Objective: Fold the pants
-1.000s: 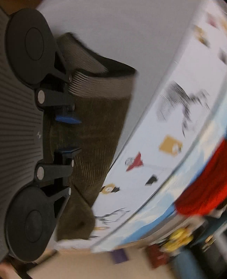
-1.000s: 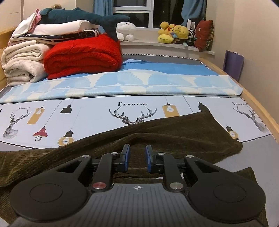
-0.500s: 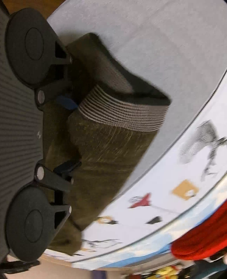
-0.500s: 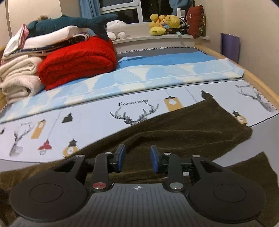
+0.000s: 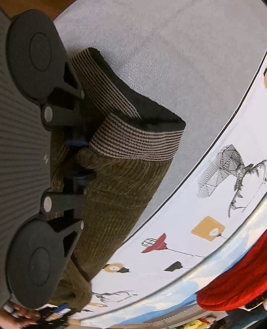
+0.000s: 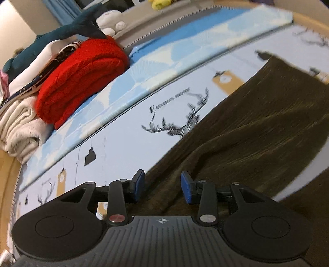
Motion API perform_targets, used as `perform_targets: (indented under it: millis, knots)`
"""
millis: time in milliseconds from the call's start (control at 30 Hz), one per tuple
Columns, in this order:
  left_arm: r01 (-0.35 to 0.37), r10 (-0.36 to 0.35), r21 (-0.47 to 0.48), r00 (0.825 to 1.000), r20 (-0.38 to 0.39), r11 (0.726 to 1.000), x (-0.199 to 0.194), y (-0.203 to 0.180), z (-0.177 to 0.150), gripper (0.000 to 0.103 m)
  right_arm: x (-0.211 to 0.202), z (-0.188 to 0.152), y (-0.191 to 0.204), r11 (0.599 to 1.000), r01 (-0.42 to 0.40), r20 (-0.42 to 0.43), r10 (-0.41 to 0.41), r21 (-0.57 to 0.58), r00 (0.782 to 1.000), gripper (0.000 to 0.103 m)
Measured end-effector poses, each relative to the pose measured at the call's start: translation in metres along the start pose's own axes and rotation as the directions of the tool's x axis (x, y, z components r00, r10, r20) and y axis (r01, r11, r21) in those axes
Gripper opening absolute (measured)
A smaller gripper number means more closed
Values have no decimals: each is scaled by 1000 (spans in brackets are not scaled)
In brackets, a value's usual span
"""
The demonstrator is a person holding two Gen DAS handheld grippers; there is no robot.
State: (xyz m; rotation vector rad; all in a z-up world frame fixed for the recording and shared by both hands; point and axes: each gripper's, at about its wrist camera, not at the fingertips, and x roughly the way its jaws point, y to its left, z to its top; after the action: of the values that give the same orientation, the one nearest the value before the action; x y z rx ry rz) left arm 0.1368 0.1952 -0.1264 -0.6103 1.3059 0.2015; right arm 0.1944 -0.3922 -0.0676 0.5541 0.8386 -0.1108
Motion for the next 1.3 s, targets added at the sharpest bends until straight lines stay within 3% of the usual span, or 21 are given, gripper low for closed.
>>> perform_targets:
  millis: [233, 433, 567, 600, 700, 900, 1133, 1233, 1300]
  knots:
    - [-25, 25, 20, 999, -26, 999, 9, -4, 2, 39, 62, -7, 28, 1000, 14, -86, -15, -7, 996, 48]
    - [-39, 40, 39, 999, -28, 998, 10, -8, 1, 42, 90, -21, 52, 979, 149, -113, -166, -142, 980, 49]
    - [-42, 43, 41, 999, -22, 998, 9, -9, 0, 41, 90, -24, 58, 963, 190, -94, -211, -191, 973, 43]
    - [-42, 43, 46, 999, -20, 998, 9, -9, 0, 40, 86, -24, 55, 962, 192, -96, -214, -195, 972, 31]
    - [-47, 48, 72, 999, -14, 996, 8, -10, -2, 38, 74, -21, 44, 970, 172, -109, -192, -172, 975, 11]
    - [-26, 23, 125, 1000, 21, 992, -2, -13, -6, 18, 20, -8, 16, 992, 74, -101, -84, -99, 991, 7]
    - [-3, -25, 263, 994, 104, 965, -28, -22, -21, 13, -74, -12, -14, 997, -69, -92, 67, -28, 994, 7]
    - [6, -50, 292, 989, 143, 956, -45, -15, -25, 12, -103, -34, -30, 993, -112, -157, 106, -28, 982, 7]
    - [-4, -51, 324, 986, 161, 946, -56, -9, -28, 12, -115, -54, -38, 990, -124, -244, 106, -63, 964, 8]
